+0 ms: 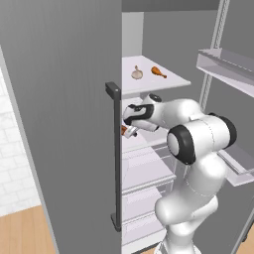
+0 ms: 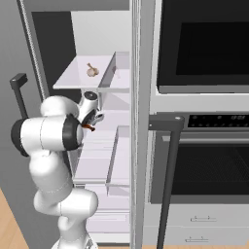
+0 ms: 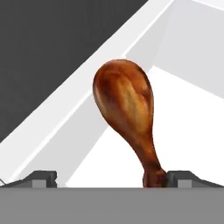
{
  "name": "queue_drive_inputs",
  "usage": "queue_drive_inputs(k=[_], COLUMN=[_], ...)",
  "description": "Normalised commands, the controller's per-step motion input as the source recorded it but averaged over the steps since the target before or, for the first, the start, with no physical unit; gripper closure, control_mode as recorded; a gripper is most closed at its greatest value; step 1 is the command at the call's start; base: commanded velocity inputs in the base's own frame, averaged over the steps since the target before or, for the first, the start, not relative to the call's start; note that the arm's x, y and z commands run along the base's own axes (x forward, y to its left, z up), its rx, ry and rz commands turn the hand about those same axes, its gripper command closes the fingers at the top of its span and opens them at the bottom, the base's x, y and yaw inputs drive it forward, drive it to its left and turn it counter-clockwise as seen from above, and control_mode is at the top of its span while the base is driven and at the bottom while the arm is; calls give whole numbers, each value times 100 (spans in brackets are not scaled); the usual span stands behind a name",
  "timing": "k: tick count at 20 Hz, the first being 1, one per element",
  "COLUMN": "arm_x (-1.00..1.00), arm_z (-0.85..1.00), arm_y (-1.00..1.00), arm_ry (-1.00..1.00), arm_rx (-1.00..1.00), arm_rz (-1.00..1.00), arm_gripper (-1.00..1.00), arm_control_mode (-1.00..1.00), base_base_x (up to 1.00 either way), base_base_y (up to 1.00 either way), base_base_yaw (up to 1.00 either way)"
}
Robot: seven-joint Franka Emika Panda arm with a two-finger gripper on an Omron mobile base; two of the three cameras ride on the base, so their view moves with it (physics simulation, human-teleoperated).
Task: Place one garlic and one chicken drumstick in each tupperware on the nearby counter, to pack two identical lunches.
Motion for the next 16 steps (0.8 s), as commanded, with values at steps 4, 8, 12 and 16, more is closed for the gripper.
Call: queue_drive_inputs(k=[4, 8, 12, 16], arm_x=[47, 51, 29, 10], arm_z=[-7, 0, -16, -27], arm_y=[3, 6, 7, 15], arm_ry=[1, 4, 7, 6], arm_rx=[0, 0, 0, 0], arm_rz=[0, 0, 0, 1], arm_gripper=[-100, -100, -100, -100], arm_control_mode=[-100, -100, -100, -100], base_base_x=[0, 0, 0, 0], base_base_y=[0, 0, 0, 0], base_base_yaw=[0, 0, 0, 0])
